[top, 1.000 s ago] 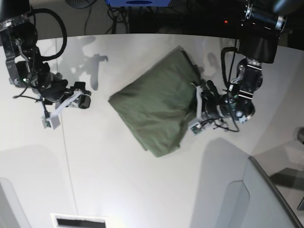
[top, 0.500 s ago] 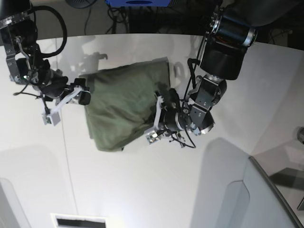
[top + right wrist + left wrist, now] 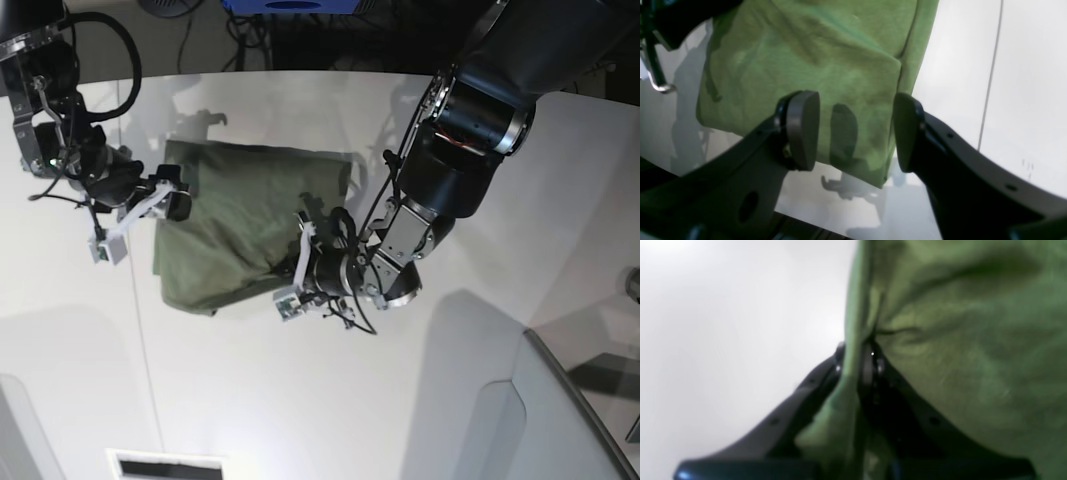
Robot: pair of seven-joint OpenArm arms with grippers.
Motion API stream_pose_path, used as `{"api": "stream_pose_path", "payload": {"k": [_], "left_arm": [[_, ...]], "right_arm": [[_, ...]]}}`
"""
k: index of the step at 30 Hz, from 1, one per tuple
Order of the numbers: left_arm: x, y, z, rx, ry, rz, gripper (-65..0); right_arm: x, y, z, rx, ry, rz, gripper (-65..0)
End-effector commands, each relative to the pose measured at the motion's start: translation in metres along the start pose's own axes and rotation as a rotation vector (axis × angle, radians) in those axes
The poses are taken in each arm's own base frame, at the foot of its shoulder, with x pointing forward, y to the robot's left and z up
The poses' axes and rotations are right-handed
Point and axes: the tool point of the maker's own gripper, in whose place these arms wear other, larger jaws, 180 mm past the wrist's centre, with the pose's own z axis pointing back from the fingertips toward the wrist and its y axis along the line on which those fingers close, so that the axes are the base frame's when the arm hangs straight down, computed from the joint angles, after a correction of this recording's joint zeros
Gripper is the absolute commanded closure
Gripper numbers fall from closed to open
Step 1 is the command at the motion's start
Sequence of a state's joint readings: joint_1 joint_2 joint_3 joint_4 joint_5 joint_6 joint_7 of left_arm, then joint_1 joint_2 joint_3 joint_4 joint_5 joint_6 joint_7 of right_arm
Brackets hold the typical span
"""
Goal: Layout the t-shirt on the table in an organized manner, then fold the t-shirt properly
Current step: 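Grasp the shirt side with the left gripper and drag it to square it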
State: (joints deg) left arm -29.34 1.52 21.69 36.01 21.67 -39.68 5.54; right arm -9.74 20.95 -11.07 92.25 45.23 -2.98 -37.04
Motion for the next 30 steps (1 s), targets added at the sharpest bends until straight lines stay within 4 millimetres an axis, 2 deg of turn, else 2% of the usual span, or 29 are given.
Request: {"api": "stream_pose_path", "payload": {"k": [1, 4, 12, 18, 23, 25, 28, 30], "left_arm": [[0.022, 0.009, 0.003, 0.008, -0.055, -0.020, 0.0], [0.019, 0.005, 0.002, 0.001, -0.045, -0.028, 0.0], [0.000, 0.018, 0.011, 0.025, -0.008, -0.031, 0.0], [-0.007, 0.030, 0.017, 0.052, 0.062, -0.042, 0.0], [0.019, 0.037, 0.026, 0.089, 0.007, -0.106, -35.7], [0.025, 0.042, 0.028, 0.100, 0.000, -0.121, -46.9], [0.037, 0.049, 0.033, 0.122, -0.024, -0.133, -55.6], [0.049, 0.055, 0.040, 0.147, -0.042, -0.157, -56.4]], "right_arm": [[0.015, 0.000, 0.004, 0.006, -0.043, 0.008, -32.9], [0.014, -0.001, 0.004, 0.005, -0.041, 0.008, -32.9], [0.000, -0.016, -0.004, -0.028, 0.002, -0.021, -32.7], [0.000, -0.015, -0.004, -0.026, 0.001, -0.021, -32.7], [0.001, -0.013, -0.004, -0.021, 0.000, -0.018, -32.7], [0.001, -0.012, -0.004, -0.019, 0.000, -0.017, -32.7], [0.000, -0.013, -0.004, -0.020, 0.002, -0.019, -32.7], [0.000, -0.015, -0.003, -0.025, 0.001, -0.019, -32.7]]}}
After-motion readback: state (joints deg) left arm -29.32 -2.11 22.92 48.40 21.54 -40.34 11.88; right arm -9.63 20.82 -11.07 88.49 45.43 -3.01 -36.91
